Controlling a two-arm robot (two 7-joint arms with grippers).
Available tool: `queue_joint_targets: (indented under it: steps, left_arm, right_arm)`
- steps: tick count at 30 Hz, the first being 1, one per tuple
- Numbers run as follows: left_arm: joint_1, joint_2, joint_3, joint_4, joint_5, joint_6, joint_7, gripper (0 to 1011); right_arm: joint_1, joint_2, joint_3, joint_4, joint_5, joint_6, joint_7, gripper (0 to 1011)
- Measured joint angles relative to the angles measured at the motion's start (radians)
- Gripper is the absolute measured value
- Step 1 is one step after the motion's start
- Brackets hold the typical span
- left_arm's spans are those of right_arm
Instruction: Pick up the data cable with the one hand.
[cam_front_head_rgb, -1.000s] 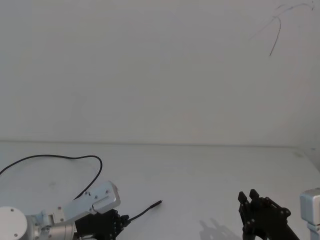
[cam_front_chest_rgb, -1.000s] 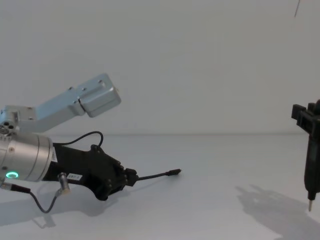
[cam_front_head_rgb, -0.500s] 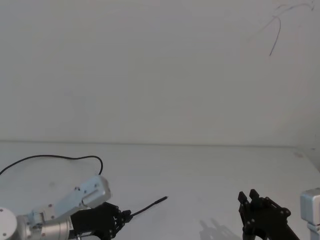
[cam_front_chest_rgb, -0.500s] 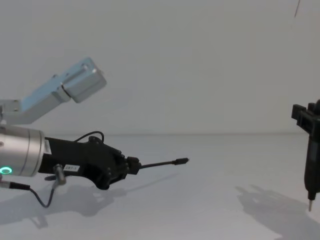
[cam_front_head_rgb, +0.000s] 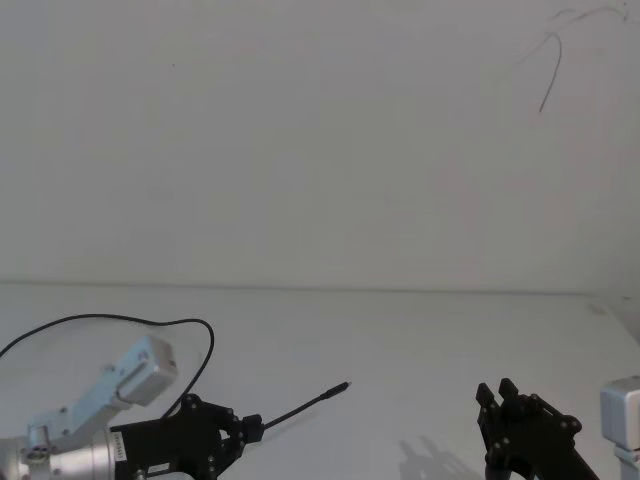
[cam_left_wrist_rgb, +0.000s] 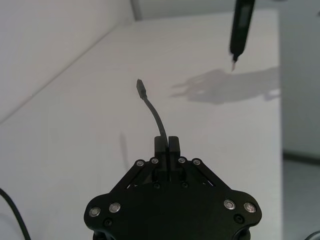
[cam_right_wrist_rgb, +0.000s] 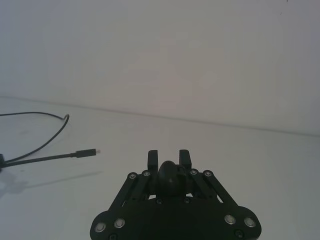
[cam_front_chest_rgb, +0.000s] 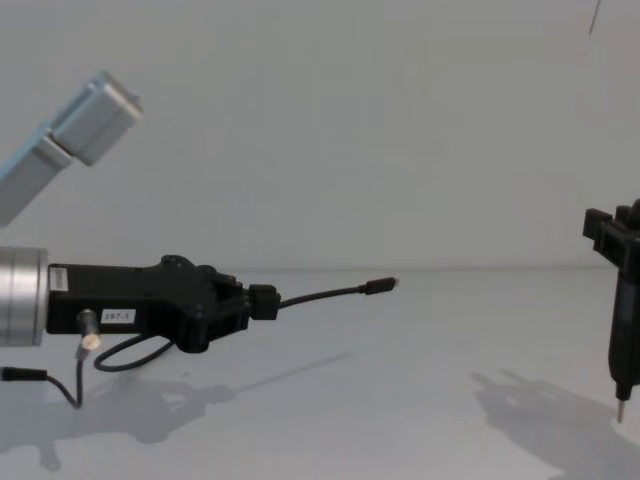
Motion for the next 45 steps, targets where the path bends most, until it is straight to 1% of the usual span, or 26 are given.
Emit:
queue_joint_targets:
  steps: [1, 4, 7, 9, 10, 16, 22, 28, 32, 38, 45]
  left_arm:
    - [0.004, 0.001, -0.006, 0.002, -0.027, -0.004, -0.023, 38]
    - [0.011, 0.003, -0.015, 0.004, -0.061, -0.007, -0.054, 38]
    - [0.021, 0.008, -0.026, 0.005, -0.114, -0.008, -0.104, 38]
    - [0.025, 0.01, -0.029, 0.005, -0.131, -0.008, -0.12, 38]
    - [0.03, 0.013, -0.032, 0.004, -0.149, -0.008, -0.136, 38]
    - [0.044, 0.021, -0.039, -0.006, -0.197, -0.005, -0.174, 38]
    - [0.055, 0.029, -0.043, -0.019, -0.225, -0.001, -0.19, 38]
    - [0.062, 0.036, -0.044, -0.027, -0.241, 0.002, -0.199, 38]
    - [0.066, 0.04, -0.044, -0.032, -0.25, 0.004, -0.203, 38]
    - [0.069, 0.043, -0.045, -0.037, -0.258, 0.005, -0.207, 38]
    - [0.071, 0.045, -0.045, -0.039, -0.263, 0.007, -0.21, 38]
  right_arm:
    - [0.0, 0.0, 0.0, 0.0, 0.0, 0.0, 0.0, 251]
    - [0.0, 0.0, 0.0, 0.0, 0.0, 0.0, 0.0, 251]
    - [0.0, 0.0, 0.0, 0.0, 0.0, 0.0, 0.0, 251]
    - [0.0, 0.0, 0.0, 0.0, 0.0, 0.0, 0.0, 251]
    - [0.0, 0.0, 0.0, 0.0, 0.0, 0.0, 0.0, 251]
    - [0.0, 0.0, 0.0, 0.0, 0.0, 0.0, 0.0, 251]
    - [0.0, 0.0, 0.0, 0.0, 0.0, 0.0, 0.0, 251]
    - [0.0, -0.002, 0.002, -0.002, 0.0, 0.0, 0.001, 251]
    - [0.0, -0.008, 0.008, -0.008, 0.012, -0.001, 0.007, 251]
    - [0.008, -0.025, 0.022, -0.024, 0.049, -0.002, 0.025, 251]
    - [0.032, -0.053, 0.032, -0.04, 0.104, -0.004, 0.056, 251]
